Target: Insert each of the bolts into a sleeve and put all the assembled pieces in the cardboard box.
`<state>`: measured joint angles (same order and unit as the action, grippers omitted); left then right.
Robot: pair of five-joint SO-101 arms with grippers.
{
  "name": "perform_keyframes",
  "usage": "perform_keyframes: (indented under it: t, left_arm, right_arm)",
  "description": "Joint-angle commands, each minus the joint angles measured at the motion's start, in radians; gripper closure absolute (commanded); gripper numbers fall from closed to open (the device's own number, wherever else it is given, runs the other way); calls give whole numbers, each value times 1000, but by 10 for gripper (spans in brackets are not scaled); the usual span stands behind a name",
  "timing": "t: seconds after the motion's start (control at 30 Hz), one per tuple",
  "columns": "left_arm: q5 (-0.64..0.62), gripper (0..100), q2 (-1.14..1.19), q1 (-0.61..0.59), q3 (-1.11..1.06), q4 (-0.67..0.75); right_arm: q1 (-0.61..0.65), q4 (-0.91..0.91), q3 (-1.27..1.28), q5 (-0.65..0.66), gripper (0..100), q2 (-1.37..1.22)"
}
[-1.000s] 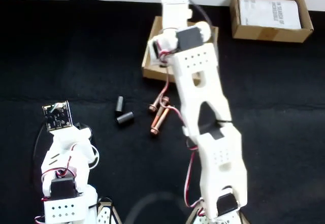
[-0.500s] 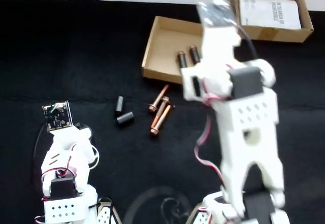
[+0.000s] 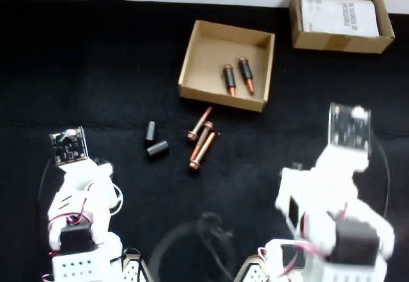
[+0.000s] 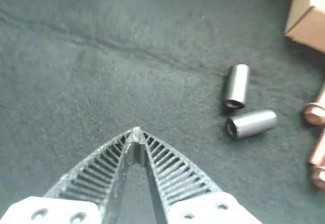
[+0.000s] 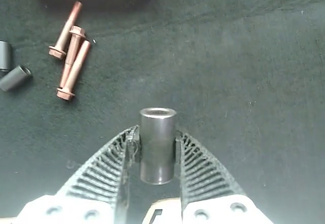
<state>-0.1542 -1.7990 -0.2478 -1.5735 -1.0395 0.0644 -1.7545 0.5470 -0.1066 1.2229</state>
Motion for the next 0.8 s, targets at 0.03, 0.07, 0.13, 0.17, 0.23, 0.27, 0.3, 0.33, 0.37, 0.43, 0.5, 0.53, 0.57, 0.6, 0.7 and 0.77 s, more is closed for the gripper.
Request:
perform_keyframes:
  t: [0.03,0.07,0.13,0.17,0.23,0.27,0.3,0.33,0.37,0.43,0.5,0.53,0.57,0.6,0.7,0.77]
  left_arm:
    - [87,986,-4,67,262,-175]
    - [114,986,-4,79,297,-204]
    - [153,986,-4,96,354,-239]
    - [175,986,-2,96,375,-253]
    - [206,987,-2,102,420,-276]
    - [215,987,2,108,440,-290]
    - [216,987,16,114,460,-302]
    - [215,987,41,124,487,-318]
    - [212,987,77,131,518,-333]
    - [199,987,182,147,598,-371]
    - [144,987,317,151,710,-420]
    - [115,987,394,153,777,-451]
    - [91,987,470,154,842,-480]
    - [68,987,550,163,906,-511]
    - [15,987,771,199,1089,-624]
    - [-34,987,895,229,1190,-694]
  right_arm:
    - [-13,-5,142,114,991,288]
    - [-13,-5,165,138,991,346]
    - [-15,-4,203,167,991,456]
    - [-15,4,214,172,991,504]
    - [-15,47,242,173,991,598]
    - [-15,56,252,172,991,621]
    - [-16,64,259,170,991,619]
    - [-30,65,262,170,991,613]
    - [-54,67,262,170,991,604]
    - [-122,93,266,170,991,604]
    - [-200,139,274,170,991,604]
    - [-242,168,286,170,991,604]
    - [-274,200,297,170,991,604]
    - [-303,239,314,170,991,604]
    - [-380,341,378,170,991,604]
    - [-414,406,424,170,991,604]
